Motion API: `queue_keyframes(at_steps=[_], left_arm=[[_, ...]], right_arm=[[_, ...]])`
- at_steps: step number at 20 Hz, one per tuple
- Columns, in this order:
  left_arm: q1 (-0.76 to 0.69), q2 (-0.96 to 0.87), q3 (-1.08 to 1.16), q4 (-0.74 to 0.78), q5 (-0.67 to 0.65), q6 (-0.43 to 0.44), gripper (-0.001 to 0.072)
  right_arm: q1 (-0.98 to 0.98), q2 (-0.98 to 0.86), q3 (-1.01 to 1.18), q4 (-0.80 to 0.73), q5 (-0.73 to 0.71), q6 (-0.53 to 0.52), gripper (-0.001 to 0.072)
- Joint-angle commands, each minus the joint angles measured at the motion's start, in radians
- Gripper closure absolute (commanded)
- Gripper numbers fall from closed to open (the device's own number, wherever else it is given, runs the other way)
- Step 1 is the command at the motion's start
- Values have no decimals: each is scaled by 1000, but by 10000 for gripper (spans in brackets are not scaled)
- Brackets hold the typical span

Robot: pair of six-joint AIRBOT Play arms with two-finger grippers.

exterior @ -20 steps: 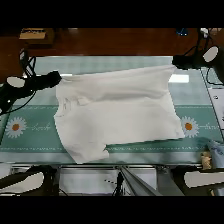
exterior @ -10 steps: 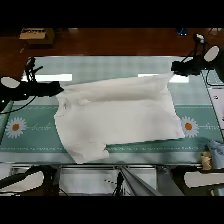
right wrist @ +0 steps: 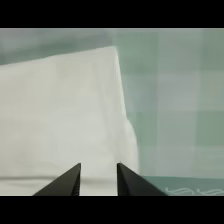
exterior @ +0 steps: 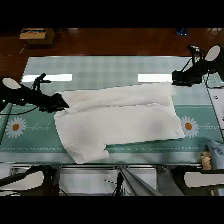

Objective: Fold the shirts.

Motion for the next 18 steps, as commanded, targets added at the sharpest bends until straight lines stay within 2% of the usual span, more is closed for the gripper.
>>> queue_keyframes(at_steps=[1,2,3,6,7,8,9,12,18], left_arm=[[39,22,38,-3,-221,-21,303],[68,71,34,-13,-253,-15,304],[105,143,20,1,-246,-14,303],[214,362,-116,93,-266,-17,302],[246,427,-194,153,-285,-27,283],[274,476,-274,172,-291,-50,200],[292,516,-357,159,-298,-58,163],[291,573,-534,126,-309,-56,158],[248,544,-535,129,-304,-63,150]], right_arm=[[-16,22,23,-23,218,-117,385],[-28,43,34,-38,325,-151,311],[-54,77,32,2,355,-140,289],[-143,164,24,51,311,-150,264],[-178,178,7,59,304,-150,261],[-217,186,-21,88,305,-151,220],[-257,190,-56,134,306,-161,214],[-333,197,-156,229,304,-196,214],[-353,242,-239,224,226,-220,215]])
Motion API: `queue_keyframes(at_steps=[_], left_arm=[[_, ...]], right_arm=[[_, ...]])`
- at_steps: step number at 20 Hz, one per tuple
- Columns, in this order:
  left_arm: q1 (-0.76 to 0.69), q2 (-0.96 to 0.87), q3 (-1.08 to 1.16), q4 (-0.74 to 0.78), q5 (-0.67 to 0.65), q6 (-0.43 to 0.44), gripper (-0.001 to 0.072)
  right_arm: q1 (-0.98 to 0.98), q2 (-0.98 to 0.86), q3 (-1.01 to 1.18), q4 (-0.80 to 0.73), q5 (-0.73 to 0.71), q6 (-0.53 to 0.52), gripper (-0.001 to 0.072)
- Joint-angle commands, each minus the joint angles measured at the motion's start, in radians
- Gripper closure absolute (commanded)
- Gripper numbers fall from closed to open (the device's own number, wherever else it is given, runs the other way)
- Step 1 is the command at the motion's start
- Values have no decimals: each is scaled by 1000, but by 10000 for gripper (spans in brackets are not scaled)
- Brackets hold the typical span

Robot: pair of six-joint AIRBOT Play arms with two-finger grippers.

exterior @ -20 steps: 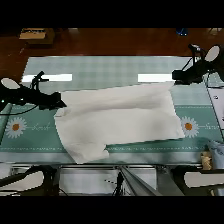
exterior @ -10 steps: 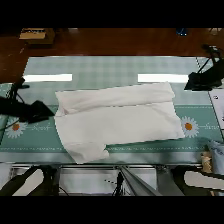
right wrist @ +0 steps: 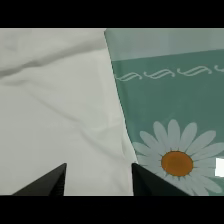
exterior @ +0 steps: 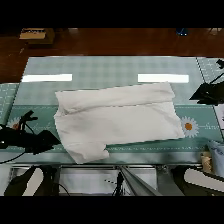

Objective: Fold the shirts.

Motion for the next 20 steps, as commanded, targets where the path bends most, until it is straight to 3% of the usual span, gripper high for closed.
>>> queue_keyframes(at_steps=[1,6,16,18,20], left_arm=[[-56,-28,-23,2,-5,-2,149],[-231,-201,-20,3,34,-14,149],[-361,-336,-19,-42,264,-39,153],[-409,-351,-19,-55,285,-39,205],[-441,-369,-18,-55,293,-38,508]], right_arm=[[-15,16,-32,12,-33,-16,215],[-15,16,-32,-21,-29,-16,215],[-15,16,-32,-52,-11,-3,215],[-15,17,-32,-52,-7,-3,215],[-15,17,-32,-57,-8,4,216]])
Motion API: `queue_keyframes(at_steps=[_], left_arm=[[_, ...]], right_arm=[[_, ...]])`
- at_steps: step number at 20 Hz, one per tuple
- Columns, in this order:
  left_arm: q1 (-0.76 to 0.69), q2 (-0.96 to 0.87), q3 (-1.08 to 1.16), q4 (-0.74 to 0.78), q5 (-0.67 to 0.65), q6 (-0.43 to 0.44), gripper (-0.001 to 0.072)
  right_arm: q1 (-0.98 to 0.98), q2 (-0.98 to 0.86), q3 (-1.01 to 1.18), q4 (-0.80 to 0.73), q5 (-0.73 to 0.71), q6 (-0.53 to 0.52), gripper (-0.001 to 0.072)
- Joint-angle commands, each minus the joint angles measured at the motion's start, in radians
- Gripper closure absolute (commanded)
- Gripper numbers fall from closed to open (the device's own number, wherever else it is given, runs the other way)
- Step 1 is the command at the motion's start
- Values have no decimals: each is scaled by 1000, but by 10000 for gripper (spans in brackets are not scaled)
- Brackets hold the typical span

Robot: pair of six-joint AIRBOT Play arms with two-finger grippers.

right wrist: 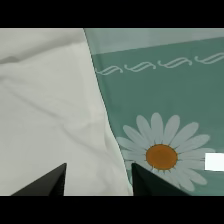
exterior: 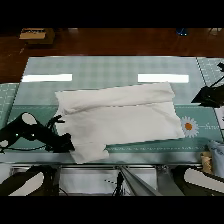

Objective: Fold the shirts.

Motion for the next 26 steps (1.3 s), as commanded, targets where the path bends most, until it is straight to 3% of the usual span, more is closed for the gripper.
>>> queue_keyframes(at_steps=[1,2,5,9,11,17,20,21,24,26], left_arm=[[-53,-29,0,-8,46,4,634],[-53,-27,0,-7,40,9,688],[-51,-27,0,-6,23,27,689],[-51,-27,0,-7,13,27,689],[-51,-27,0,-7,-1,28,689],[-51,-27,0,-8,14,27,689],[-51,-27,0,-23,18,27,689],[-51,-27,0,-23,18,27,689],[-51,-27,17,-23,25,28,689],[-51,-26,69,-23,5,35,689]], right_arm=[[-1,1,0,-14,4,9,215],[-1,1,0,-44,5,9,215],[-35,1,-26,-137,15,15,216],[-175,1,-223,-57,30,-20,213],[-198,1,-317,-24,-11,-61,158],[-179,0,-472,58,-92,-120,168],[-87,0,-522,63,-207,-67,183],[-51,0,-531,62,-240,-28,228],[36,1,-523,68,-229,-11,653],[56,8,-481,101,-142,-75,693]])
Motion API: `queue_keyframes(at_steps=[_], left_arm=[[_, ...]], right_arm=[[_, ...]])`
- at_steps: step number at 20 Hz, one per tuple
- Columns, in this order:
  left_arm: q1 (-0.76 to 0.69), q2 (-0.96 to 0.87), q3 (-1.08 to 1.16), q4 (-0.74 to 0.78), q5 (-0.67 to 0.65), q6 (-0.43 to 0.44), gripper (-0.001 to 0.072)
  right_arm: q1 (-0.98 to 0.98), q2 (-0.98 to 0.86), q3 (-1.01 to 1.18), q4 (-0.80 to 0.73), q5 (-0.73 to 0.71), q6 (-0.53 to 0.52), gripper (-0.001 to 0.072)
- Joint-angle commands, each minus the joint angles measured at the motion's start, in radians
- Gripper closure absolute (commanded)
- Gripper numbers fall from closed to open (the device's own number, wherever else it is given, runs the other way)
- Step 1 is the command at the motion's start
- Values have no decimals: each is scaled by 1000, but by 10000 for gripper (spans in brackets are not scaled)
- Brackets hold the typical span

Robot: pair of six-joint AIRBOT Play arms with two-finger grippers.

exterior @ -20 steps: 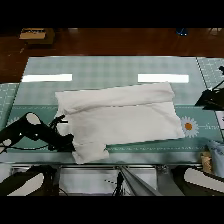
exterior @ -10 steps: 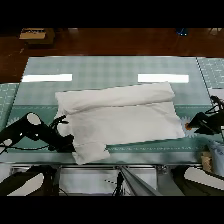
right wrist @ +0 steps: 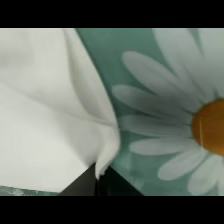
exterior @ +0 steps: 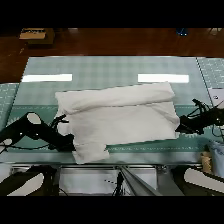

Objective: Fold the shirts.

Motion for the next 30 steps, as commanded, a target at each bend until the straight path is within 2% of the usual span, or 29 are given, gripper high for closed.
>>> queue_keyframes(at_steps=[1,3,5,7,9,12,15,20,23,30], left_arm=[[0,8,83,-8,-43,7,689],[0,41,195,-8,-64,6,689],[0,91,336,-7,-62,7,689],[0,113,463,28,-29,6,689],[8,97,532,37,66,-11,689],[30,38,554,18,220,-32,690],[68,-39,554,3,287,-32,690],[119,-107,554,-29,430,-31,690],[121,-179,555,-76,446,31,690],[121,-287,599,-148,549,34,687]], right_arm=[[53,24,53,69,89,-76,693],[52,87,141,143,107,-101,693],[53,153,239,234,40,-101,694],[58,185,314,312,-81,-60,695],[103,170,348,328,-184,-27,695],[208,106,349,328,-381,-26,695],[262,31,349,328,-580,18,695],[264,-68,349,286,-634,30,695],[264,-97,349,281,-669,29,695],[264,-164,349,283,-682,29,689]])
